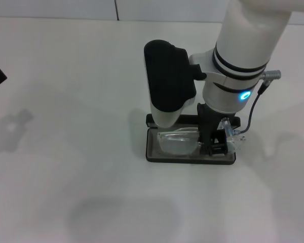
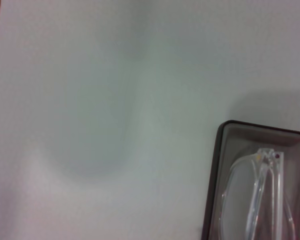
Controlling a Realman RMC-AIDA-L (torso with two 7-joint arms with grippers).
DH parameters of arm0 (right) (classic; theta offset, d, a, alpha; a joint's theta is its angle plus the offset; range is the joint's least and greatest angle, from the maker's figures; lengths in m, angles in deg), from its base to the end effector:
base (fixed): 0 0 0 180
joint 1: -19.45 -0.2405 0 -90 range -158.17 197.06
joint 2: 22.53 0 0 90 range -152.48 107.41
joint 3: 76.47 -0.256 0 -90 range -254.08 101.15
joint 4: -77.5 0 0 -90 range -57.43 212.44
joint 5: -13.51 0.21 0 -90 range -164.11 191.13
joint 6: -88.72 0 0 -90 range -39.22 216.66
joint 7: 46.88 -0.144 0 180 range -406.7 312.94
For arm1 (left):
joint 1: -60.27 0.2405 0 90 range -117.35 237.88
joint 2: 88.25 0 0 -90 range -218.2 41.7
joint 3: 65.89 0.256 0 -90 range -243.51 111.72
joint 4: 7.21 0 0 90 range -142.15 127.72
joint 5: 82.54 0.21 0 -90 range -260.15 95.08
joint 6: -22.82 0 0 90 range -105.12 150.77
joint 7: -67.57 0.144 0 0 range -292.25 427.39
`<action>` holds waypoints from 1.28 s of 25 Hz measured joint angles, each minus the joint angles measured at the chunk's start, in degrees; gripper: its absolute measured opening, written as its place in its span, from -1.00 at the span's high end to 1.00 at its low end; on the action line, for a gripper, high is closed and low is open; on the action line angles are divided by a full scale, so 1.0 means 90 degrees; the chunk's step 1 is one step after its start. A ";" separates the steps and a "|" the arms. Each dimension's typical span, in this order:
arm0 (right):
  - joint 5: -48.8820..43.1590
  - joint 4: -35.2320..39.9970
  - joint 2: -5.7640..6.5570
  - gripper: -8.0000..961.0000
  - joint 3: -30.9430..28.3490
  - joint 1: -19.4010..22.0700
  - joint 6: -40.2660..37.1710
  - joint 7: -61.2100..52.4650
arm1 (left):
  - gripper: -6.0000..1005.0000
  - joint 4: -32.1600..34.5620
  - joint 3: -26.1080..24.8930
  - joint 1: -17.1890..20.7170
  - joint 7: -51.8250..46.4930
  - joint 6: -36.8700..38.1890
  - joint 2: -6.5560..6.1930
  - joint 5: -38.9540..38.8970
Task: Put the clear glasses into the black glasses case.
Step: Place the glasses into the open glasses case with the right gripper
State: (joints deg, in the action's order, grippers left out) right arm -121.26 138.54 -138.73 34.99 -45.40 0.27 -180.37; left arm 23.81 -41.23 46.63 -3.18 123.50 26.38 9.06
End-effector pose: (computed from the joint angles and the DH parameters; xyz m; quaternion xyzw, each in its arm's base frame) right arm 0.0611 0.3446 -0.0881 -0.9361 -0.0822 -0.3419 0.0007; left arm -0.3371 0.2532 0.0891 -0.8005 -0.2539 -0.4371 0.3219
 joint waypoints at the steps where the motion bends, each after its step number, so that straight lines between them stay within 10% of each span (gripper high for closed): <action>1: -0.0003 -0.0016 0.0000 0.72 -0.0010 0.0018 0.0015 0.0031 | 0.73 0.0000 0.0001 0.0001 0.0000 0.0000 0.0001 0.0000; 32: 0.0043 -0.0191 0.0000 0.70 -0.0070 0.0224 0.0421 0.0585 | 0.73 -0.0020 0.0030 -0.0047 -0.0020 -0.0015 0.0008 0.0008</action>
State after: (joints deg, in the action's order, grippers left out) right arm -120.88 136.82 -138.72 34.36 -43.38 4.06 -175.10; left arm 23.63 -40.95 46.20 -3.36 123.36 26.45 9.13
